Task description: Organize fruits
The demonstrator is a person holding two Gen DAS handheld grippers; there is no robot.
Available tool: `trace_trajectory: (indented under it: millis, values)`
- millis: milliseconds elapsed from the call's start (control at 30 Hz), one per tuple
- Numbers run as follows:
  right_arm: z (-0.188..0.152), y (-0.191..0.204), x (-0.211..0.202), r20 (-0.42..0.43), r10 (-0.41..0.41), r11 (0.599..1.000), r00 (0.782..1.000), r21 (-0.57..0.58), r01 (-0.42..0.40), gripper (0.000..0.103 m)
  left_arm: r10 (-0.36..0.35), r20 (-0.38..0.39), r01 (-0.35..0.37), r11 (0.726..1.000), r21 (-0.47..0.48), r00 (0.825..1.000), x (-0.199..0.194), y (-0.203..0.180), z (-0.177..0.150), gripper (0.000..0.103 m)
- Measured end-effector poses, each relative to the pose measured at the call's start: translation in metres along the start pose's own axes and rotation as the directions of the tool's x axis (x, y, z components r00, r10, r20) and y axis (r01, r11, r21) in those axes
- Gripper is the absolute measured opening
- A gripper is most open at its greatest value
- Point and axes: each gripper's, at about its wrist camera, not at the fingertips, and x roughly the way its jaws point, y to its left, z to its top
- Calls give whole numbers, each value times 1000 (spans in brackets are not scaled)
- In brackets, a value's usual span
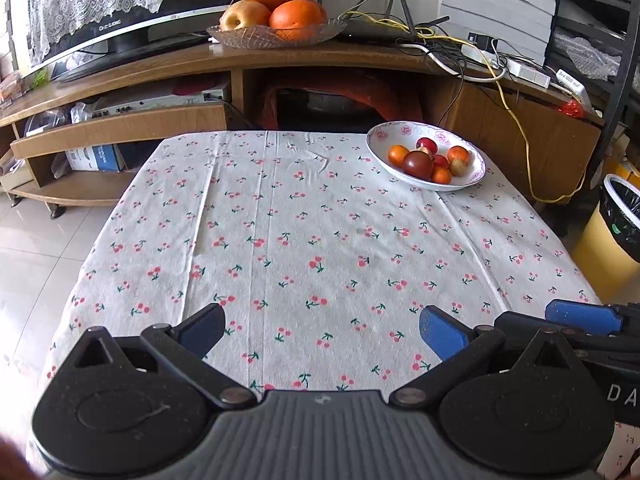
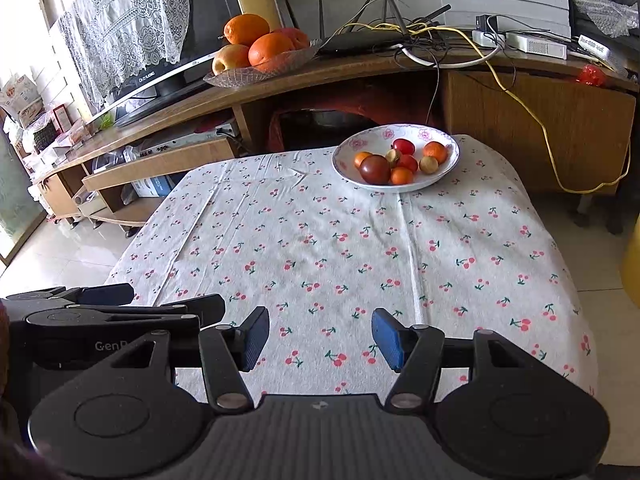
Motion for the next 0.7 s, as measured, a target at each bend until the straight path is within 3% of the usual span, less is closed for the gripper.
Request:
trace_trajectory:
  millis: [400, 700]
  values:
    - [-9, 4, 0, -19, -6, 1000, 1000, -3, 6, 54, -3, -57, 2, 1000, -22, 998, 1, 2, -8, 103]
    - [-13, 4, 0, -28, -4, 1000, 1000, 5, 4, 55, 1, -44, -2, 1000, -18, 999, -1, 4, -12, 103]
